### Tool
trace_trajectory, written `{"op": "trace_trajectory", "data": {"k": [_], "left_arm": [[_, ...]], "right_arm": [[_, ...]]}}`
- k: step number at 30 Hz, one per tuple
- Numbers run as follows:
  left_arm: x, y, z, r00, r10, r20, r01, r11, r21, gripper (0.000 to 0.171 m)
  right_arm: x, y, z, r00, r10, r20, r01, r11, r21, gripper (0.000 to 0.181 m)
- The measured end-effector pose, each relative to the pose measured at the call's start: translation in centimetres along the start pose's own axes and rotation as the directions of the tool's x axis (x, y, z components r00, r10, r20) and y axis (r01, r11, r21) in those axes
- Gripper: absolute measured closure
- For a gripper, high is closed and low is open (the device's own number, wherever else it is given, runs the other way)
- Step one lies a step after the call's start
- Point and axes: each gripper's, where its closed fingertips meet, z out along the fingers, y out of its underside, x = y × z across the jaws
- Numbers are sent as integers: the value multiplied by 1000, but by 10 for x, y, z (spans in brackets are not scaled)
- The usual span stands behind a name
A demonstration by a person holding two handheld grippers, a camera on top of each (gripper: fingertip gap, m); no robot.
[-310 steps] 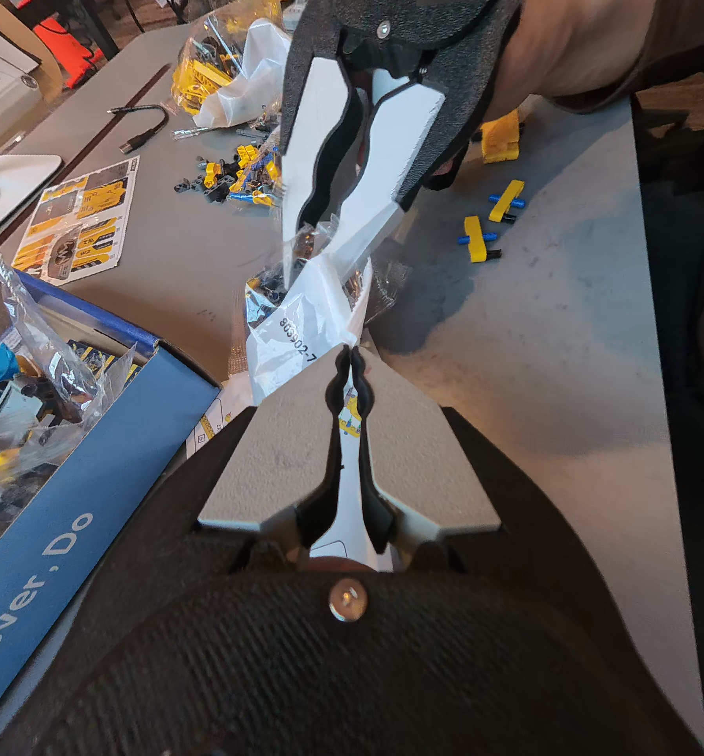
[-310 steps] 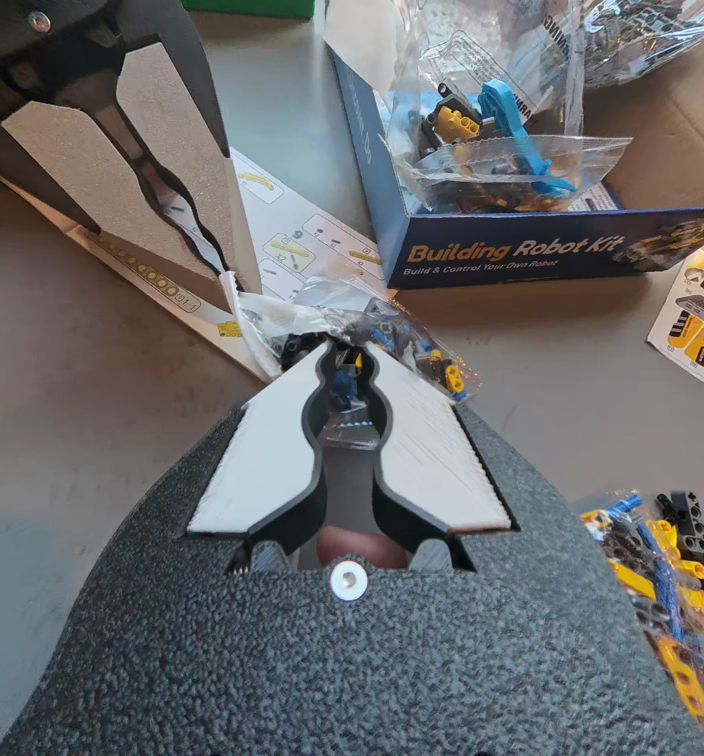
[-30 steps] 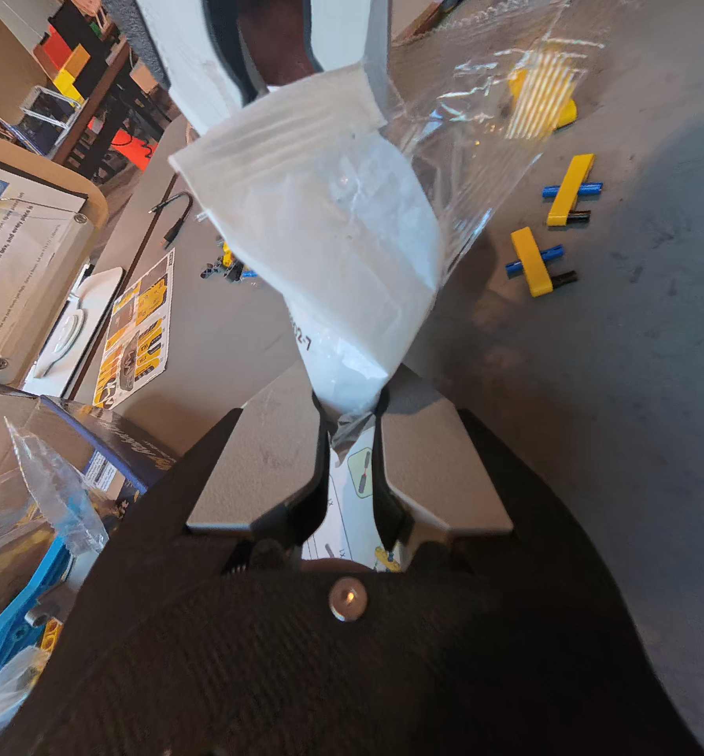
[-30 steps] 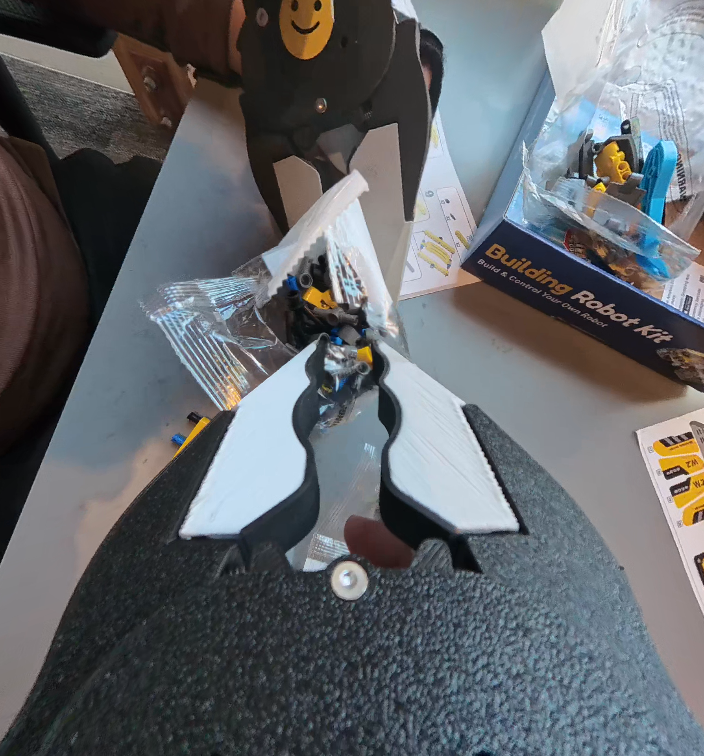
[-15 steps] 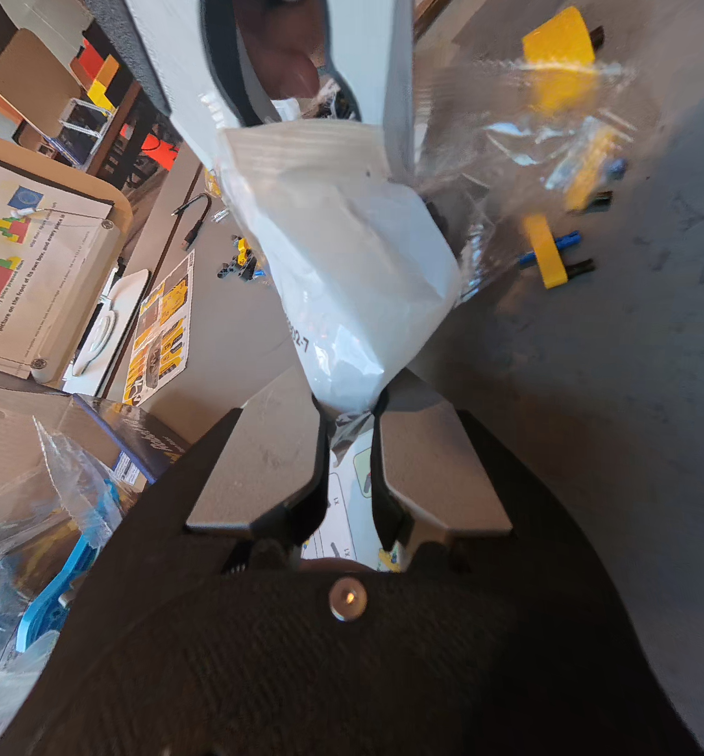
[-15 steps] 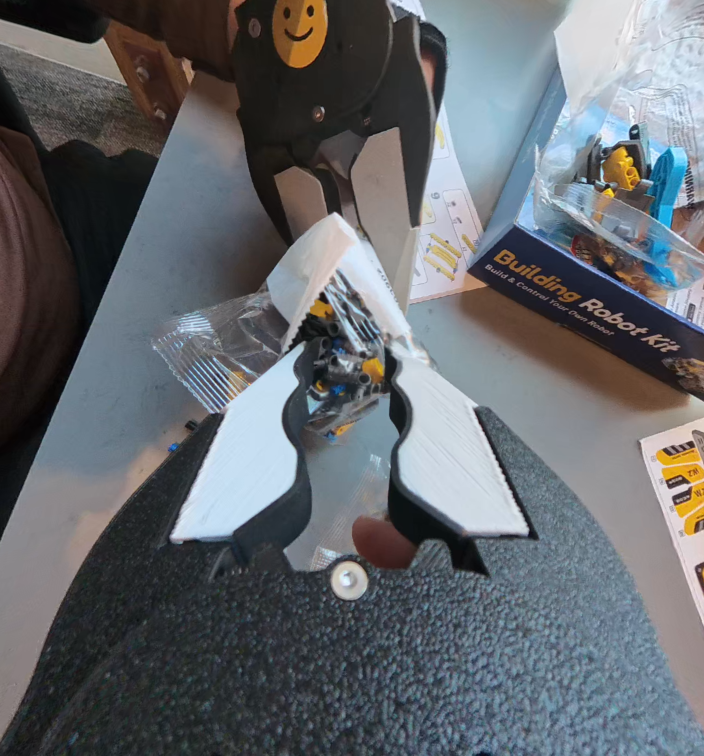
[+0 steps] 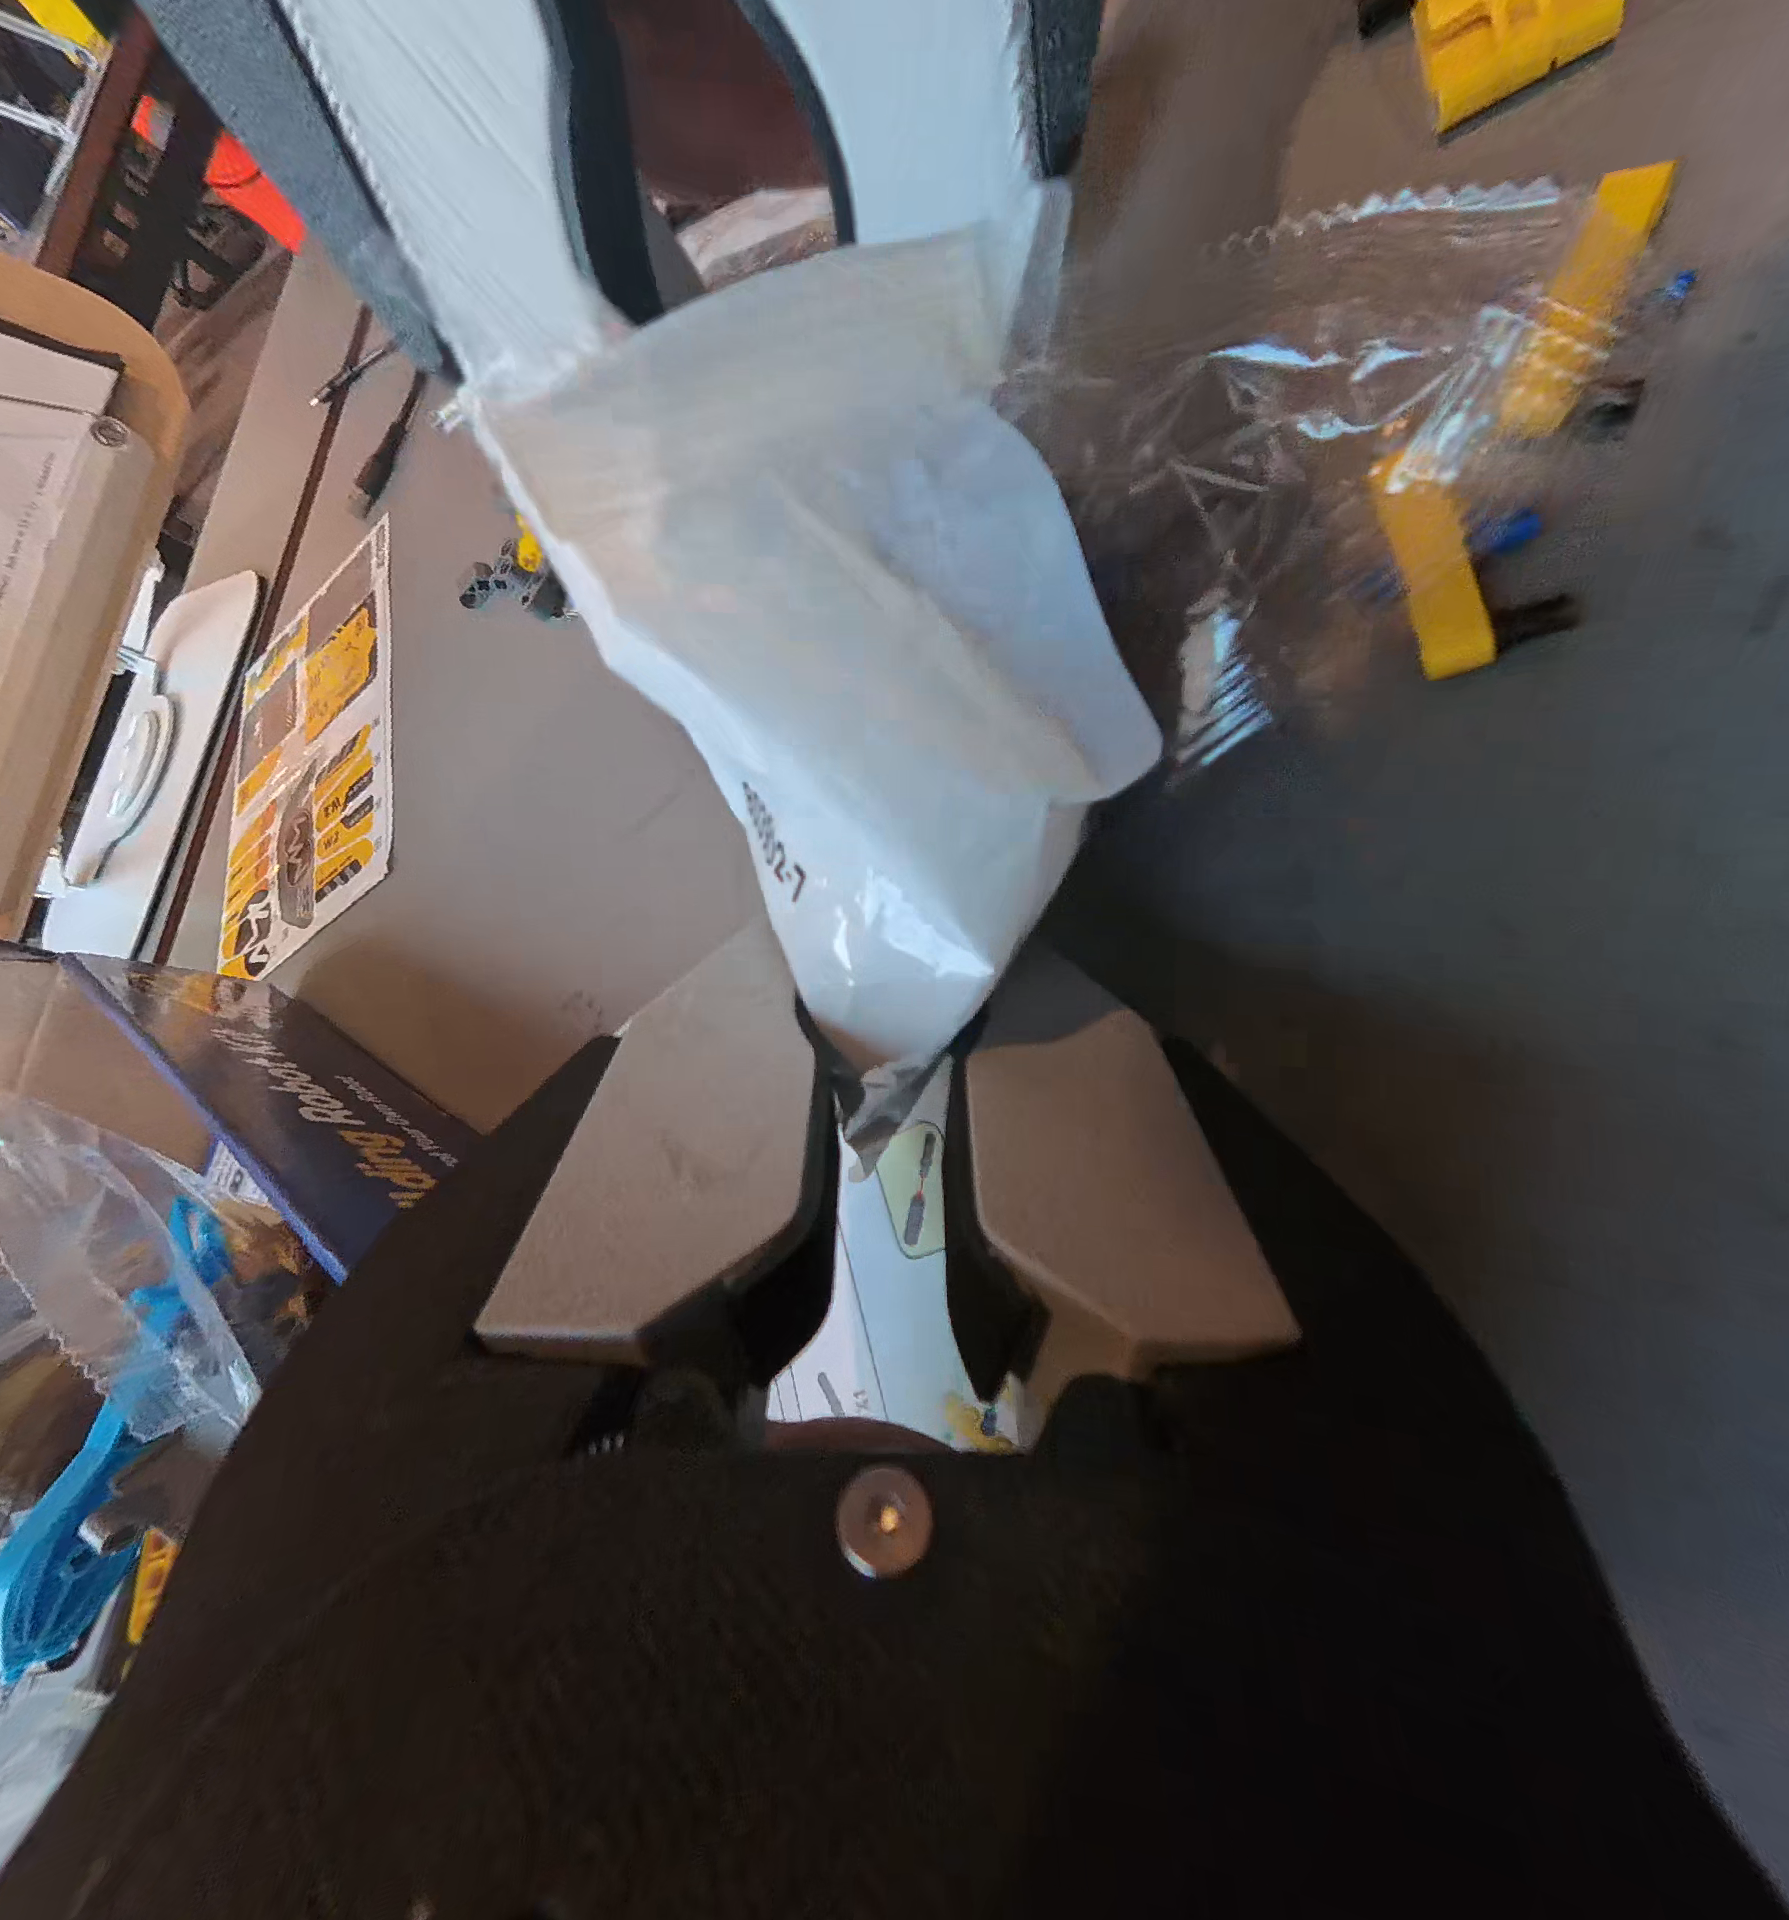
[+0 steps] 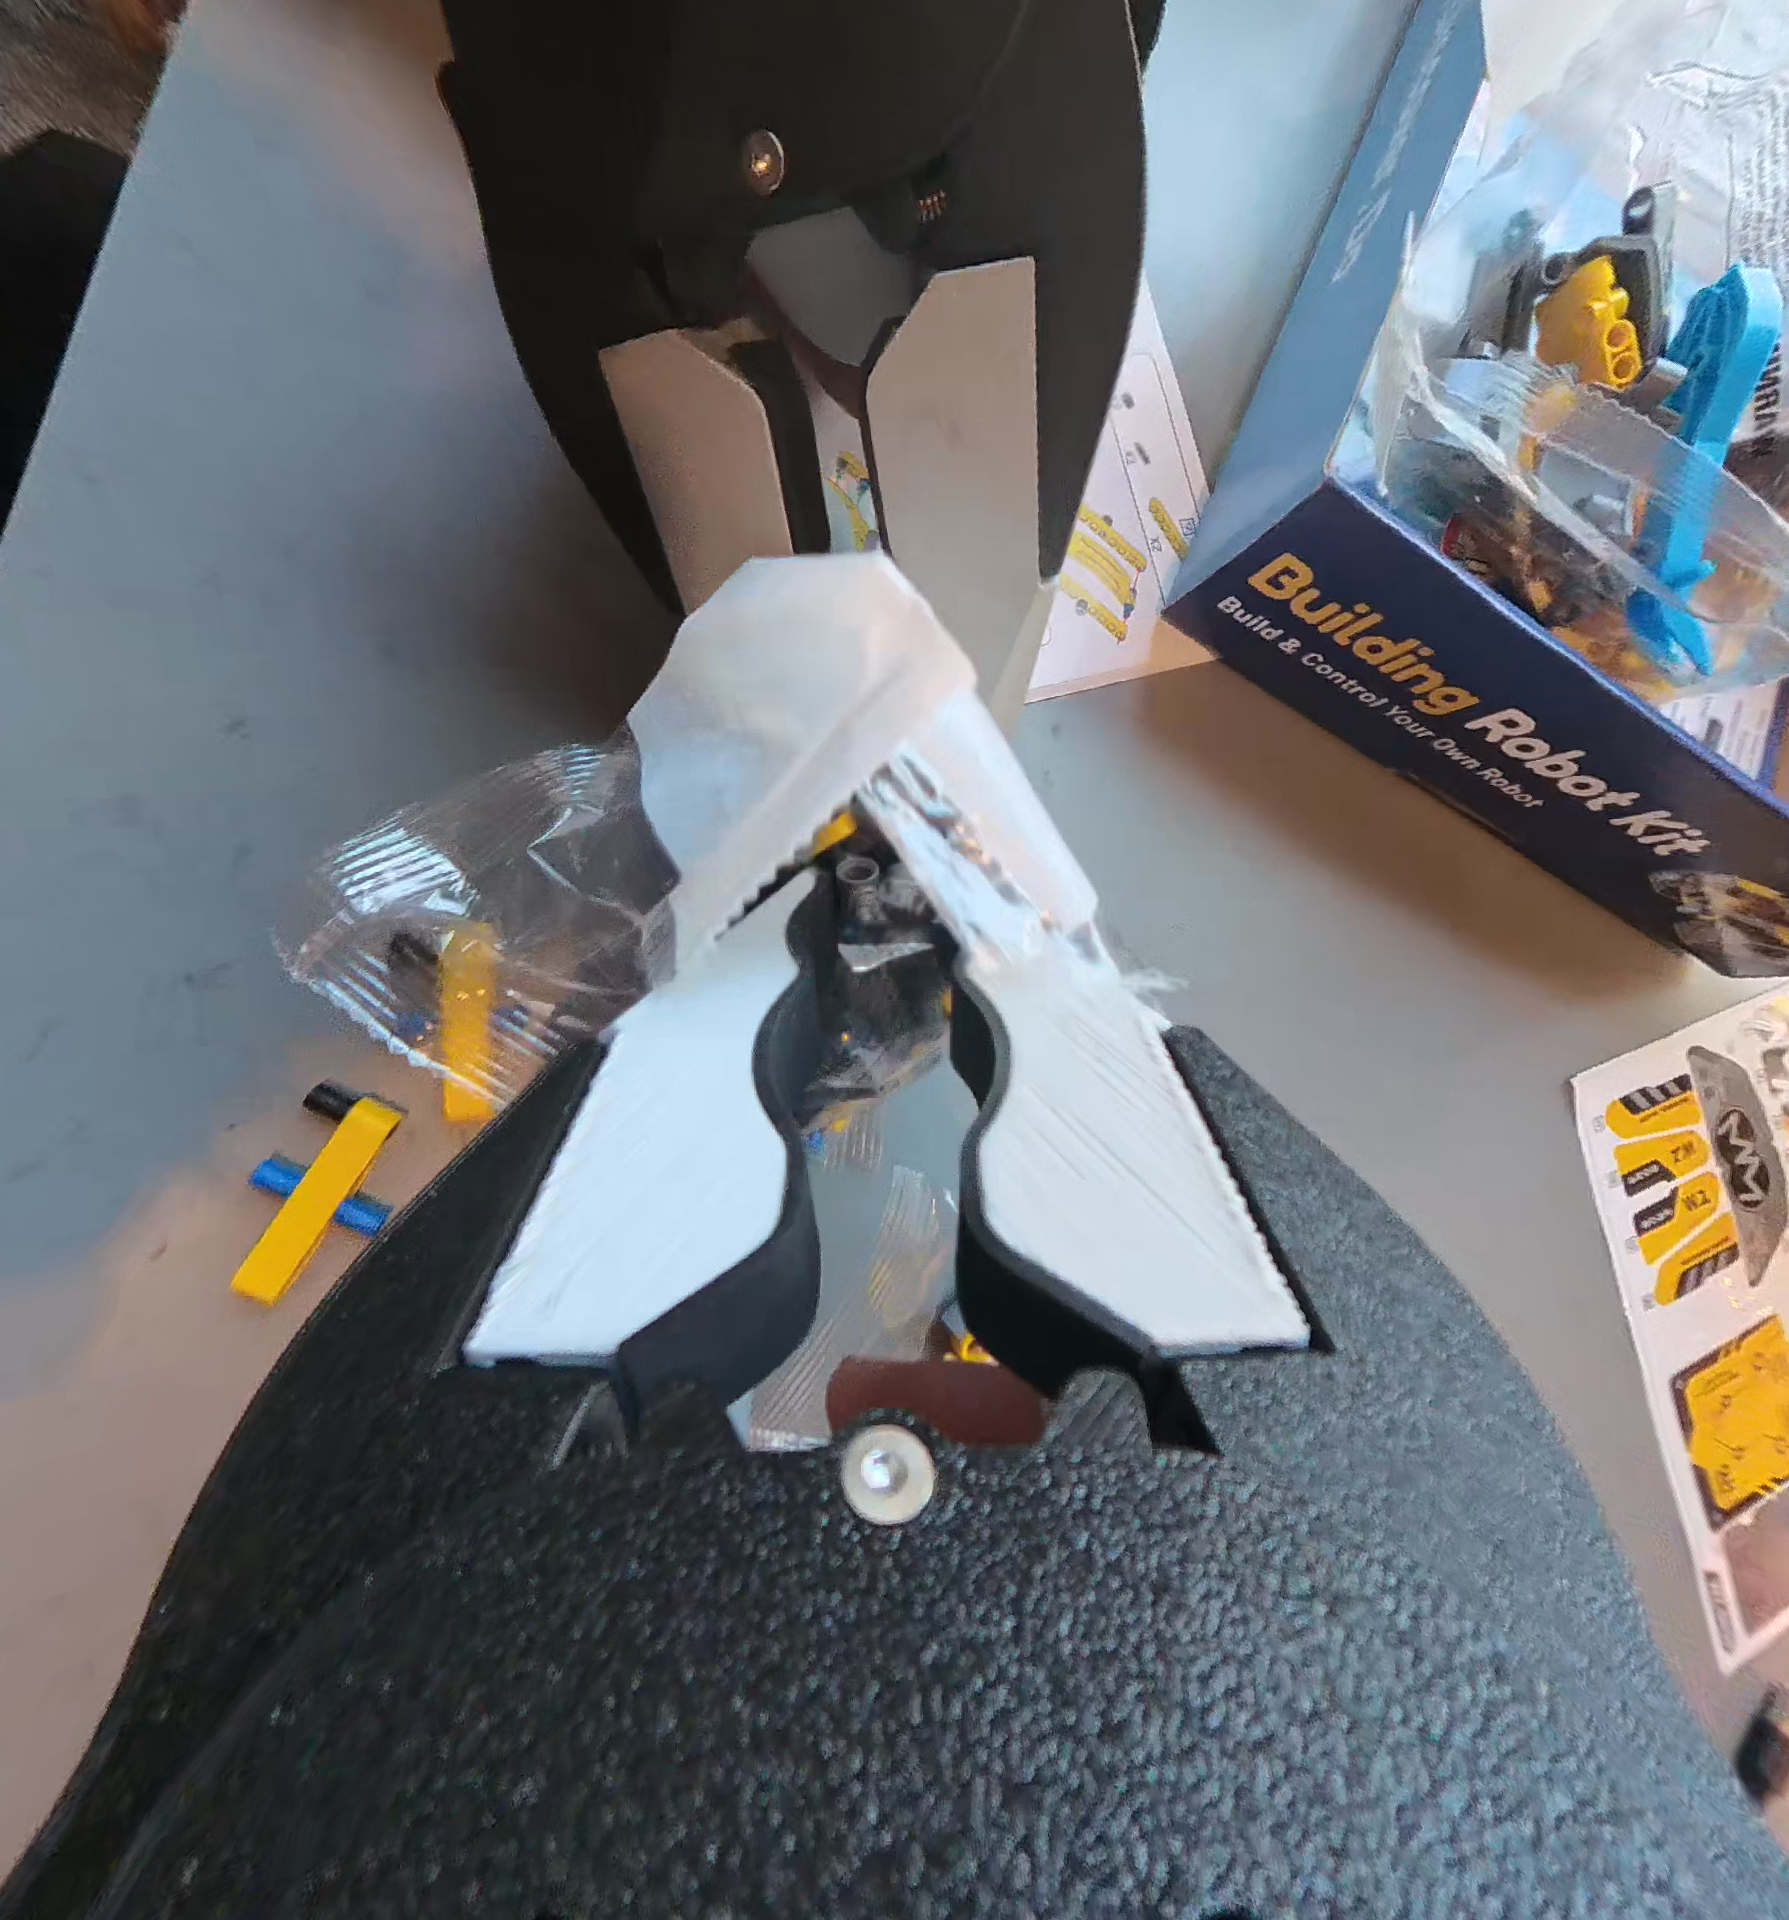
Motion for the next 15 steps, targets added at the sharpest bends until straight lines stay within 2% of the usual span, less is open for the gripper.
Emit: {"op": "trace_trajectory", "data": {"k": [8,15], "left_arm": [[-1,-9,-9,1000,3,10,-4,996,87,158],[-2,-16,-16,1000,7,18,-10,988,155,159]], "right_arm": [[-6,-4,-27,996,-18,91,9,995,97,163],[-6,-9,-39,995,-77,56,70,991,114,169]]}}
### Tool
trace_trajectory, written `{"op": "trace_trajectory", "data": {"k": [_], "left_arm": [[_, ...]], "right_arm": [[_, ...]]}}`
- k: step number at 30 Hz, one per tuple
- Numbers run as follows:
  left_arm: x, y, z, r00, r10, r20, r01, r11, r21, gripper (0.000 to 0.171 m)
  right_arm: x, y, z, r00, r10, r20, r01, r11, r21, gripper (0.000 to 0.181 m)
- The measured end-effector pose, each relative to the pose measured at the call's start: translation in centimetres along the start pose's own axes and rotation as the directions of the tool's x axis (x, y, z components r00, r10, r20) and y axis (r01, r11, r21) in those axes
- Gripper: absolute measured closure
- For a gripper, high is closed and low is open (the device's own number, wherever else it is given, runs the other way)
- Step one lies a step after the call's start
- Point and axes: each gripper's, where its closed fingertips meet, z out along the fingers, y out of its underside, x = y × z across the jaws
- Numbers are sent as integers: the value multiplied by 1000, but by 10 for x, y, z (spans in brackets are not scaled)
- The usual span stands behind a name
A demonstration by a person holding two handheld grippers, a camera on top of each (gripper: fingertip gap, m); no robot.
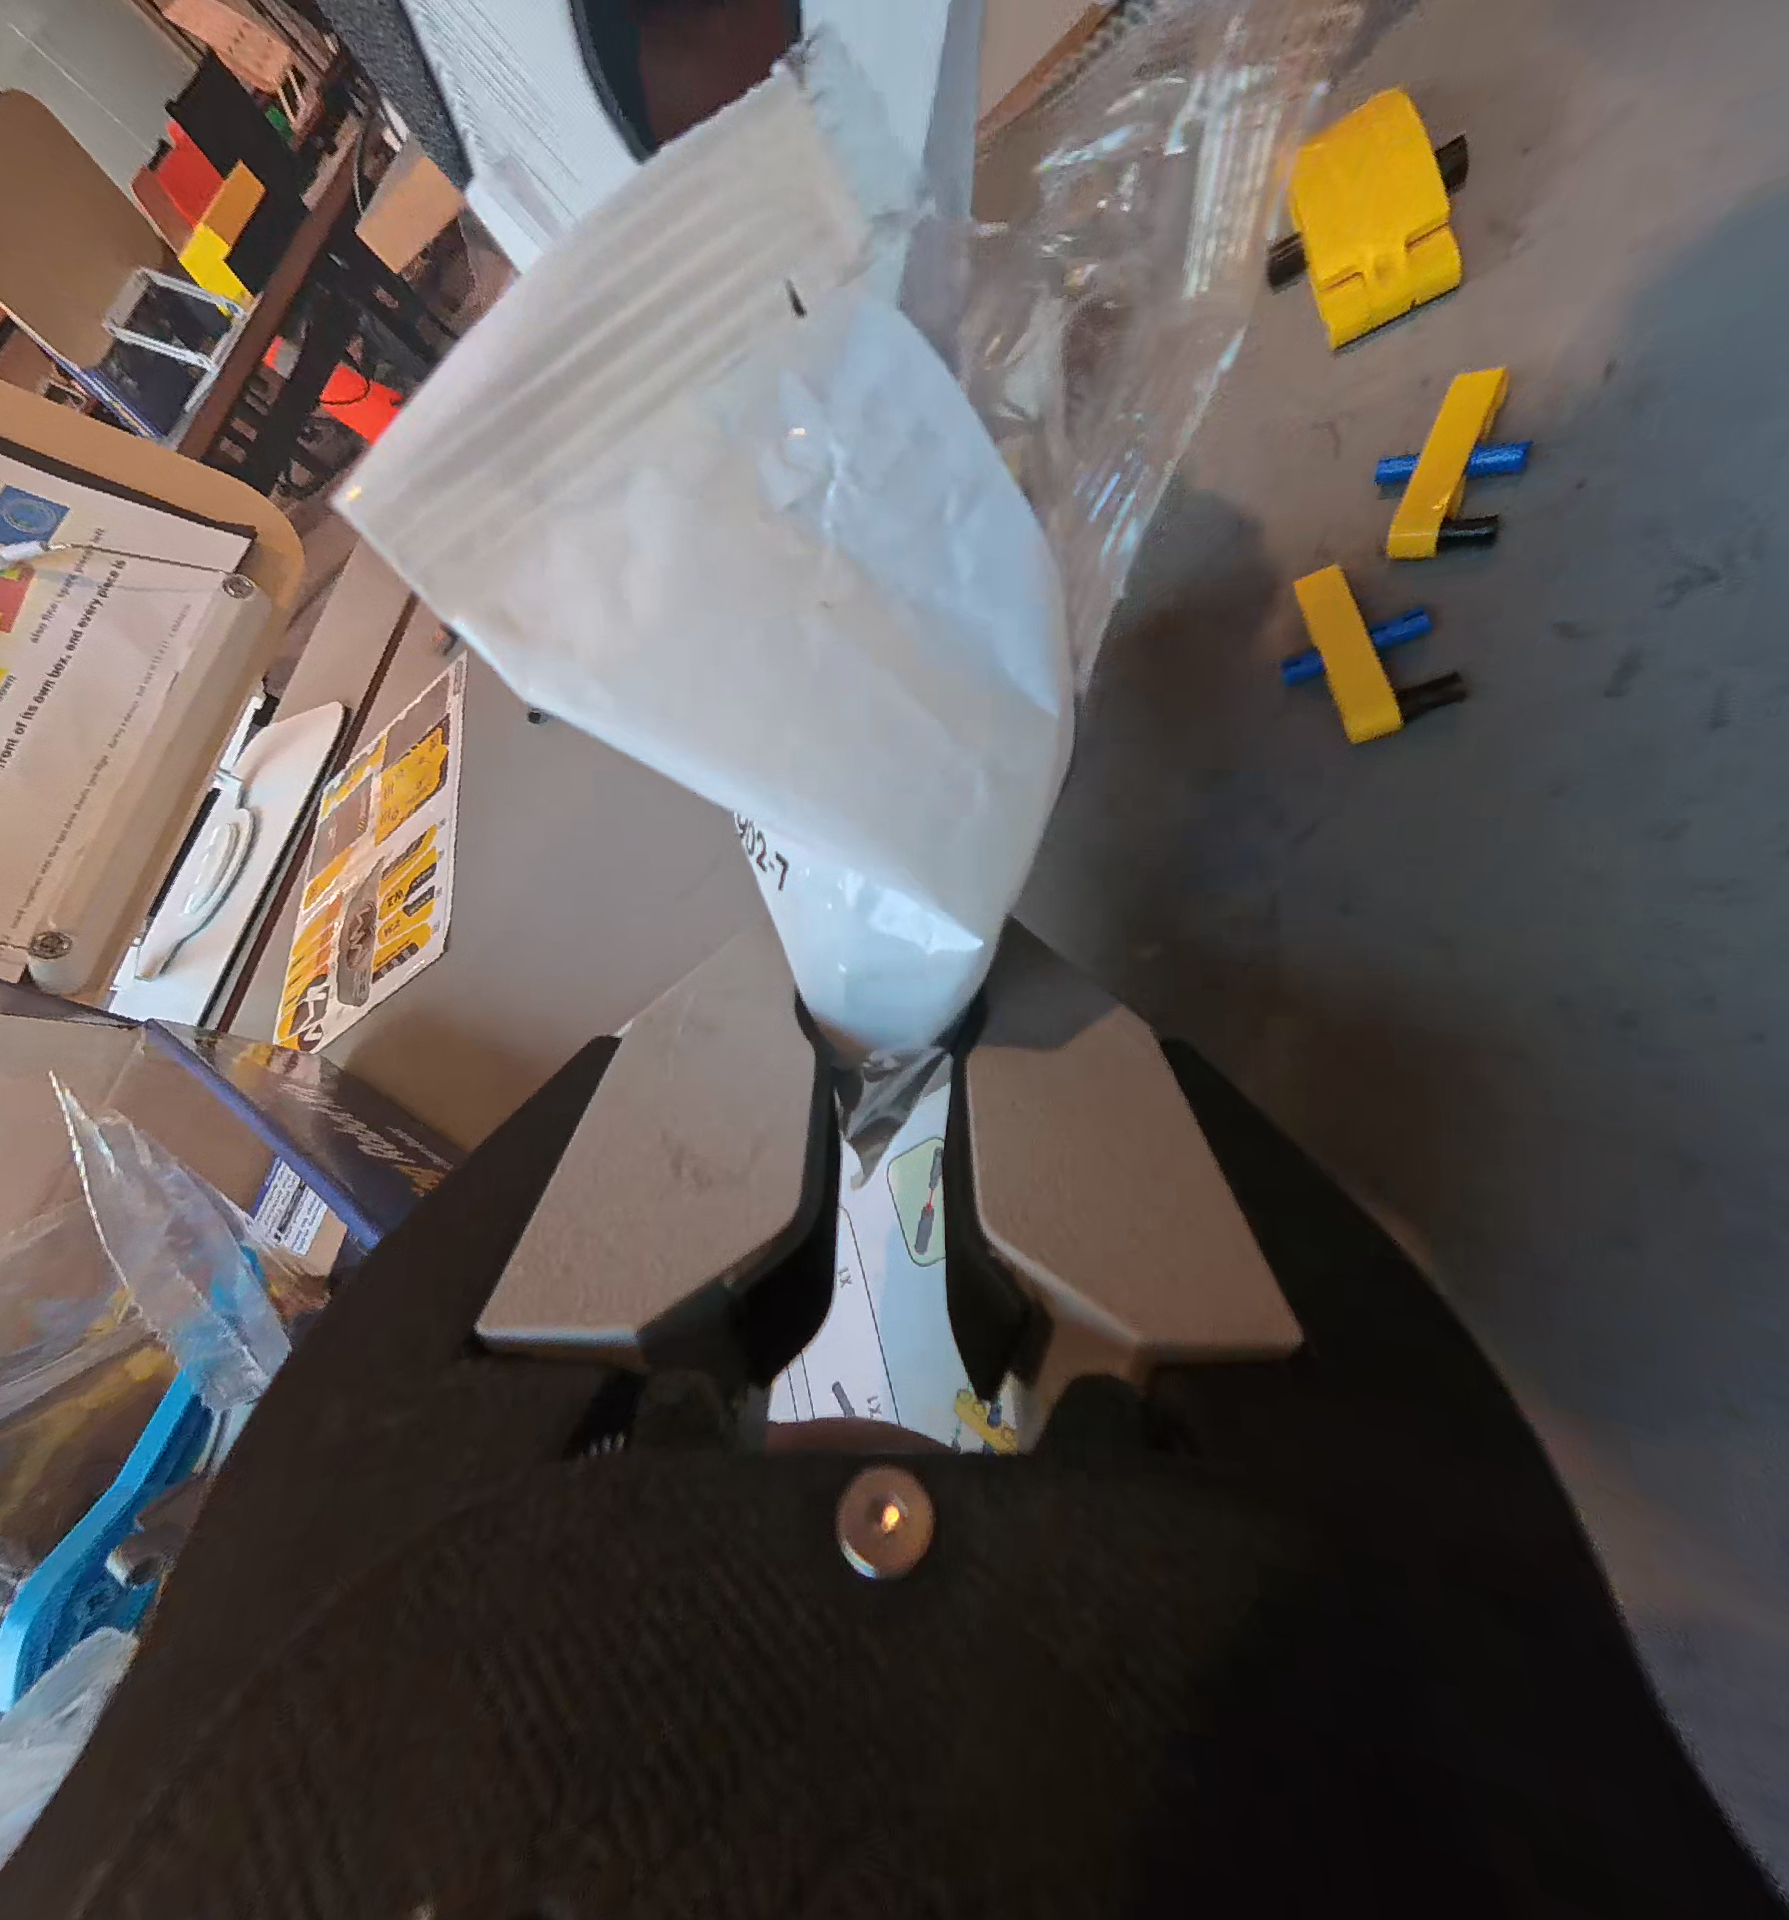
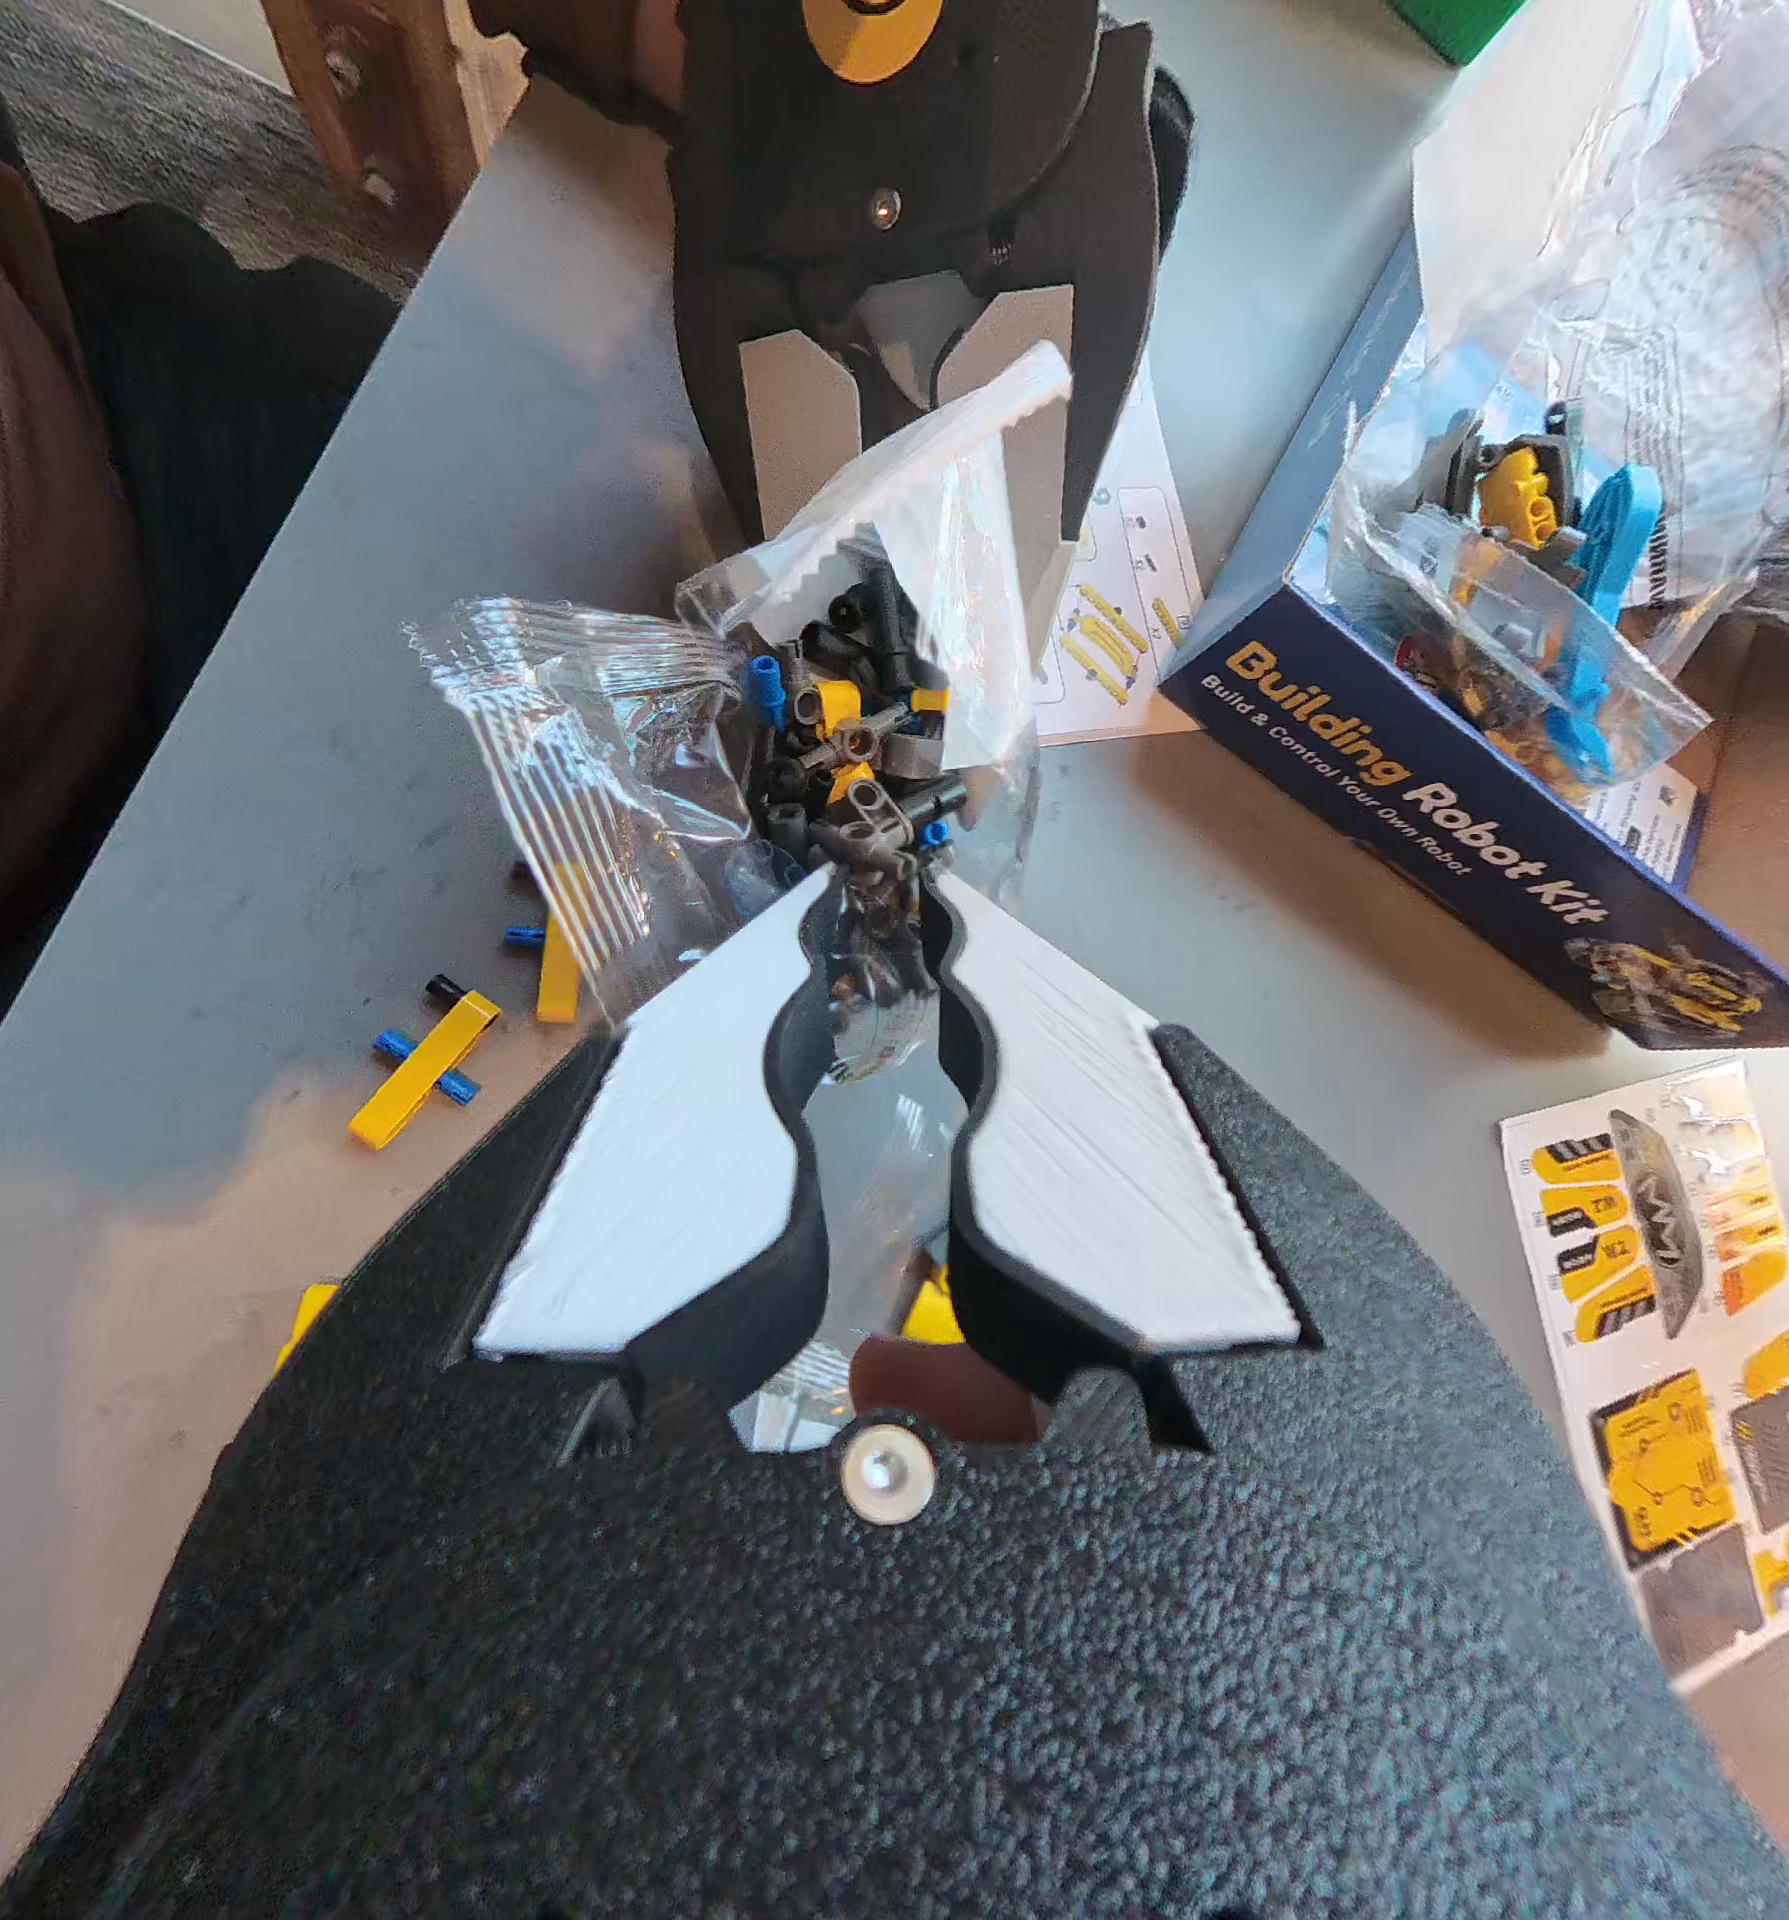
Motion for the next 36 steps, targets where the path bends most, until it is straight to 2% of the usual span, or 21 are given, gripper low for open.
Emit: {"op": "trace_trajectory", "data": {"k": [3,8,11,13,15,18,22,25,28,36], "left_arm": [[1,-3,-1,1000,27,10,-27,999,21,159],[1,-3,-1,998,60,35,-61,998,22,158],[2,-2,0,996,82,42,-83,997,10,159],[3,-1,0,995,92,45,-93,996,7,159],[2,-2,0,996,83,44,-84,996,14,158],[0,-4,-2,997,63,42,-65,997,33,159],[-5,-8,-6,999,20,46,-23,997,68,159],[-6,-11,-9,999,17,52,-22,995,97,159],[-7,-16,-11,998,18,59,-26,991,132,160],[-16,-26,-18,990,38,134,-65,976,206,159]], "right_arm": [[3,-7,-2,1000,9,-20,-9,1000,27,165],[-12,-10,11,999,-19,37,18,999,33,158],[-18,-10,20,998,-37,51,36,999,26,159],[-14,-9,20,998,-60,18,60,998,18,167],[-3,-10,16,998,-56,-38,57,998,14,174],[10,-14,5,997,-11,-82,15,999,50,169],[6,-19,-3,999,21,-30,-18,995,102,161],[5,-24,-10,1000,19,-22,-16,989,145,163],[-7,-27,-16,998,28,62,-39,984,173,167],[-9,-46,-23,1000,-23,17,18,969,247,161]]}}
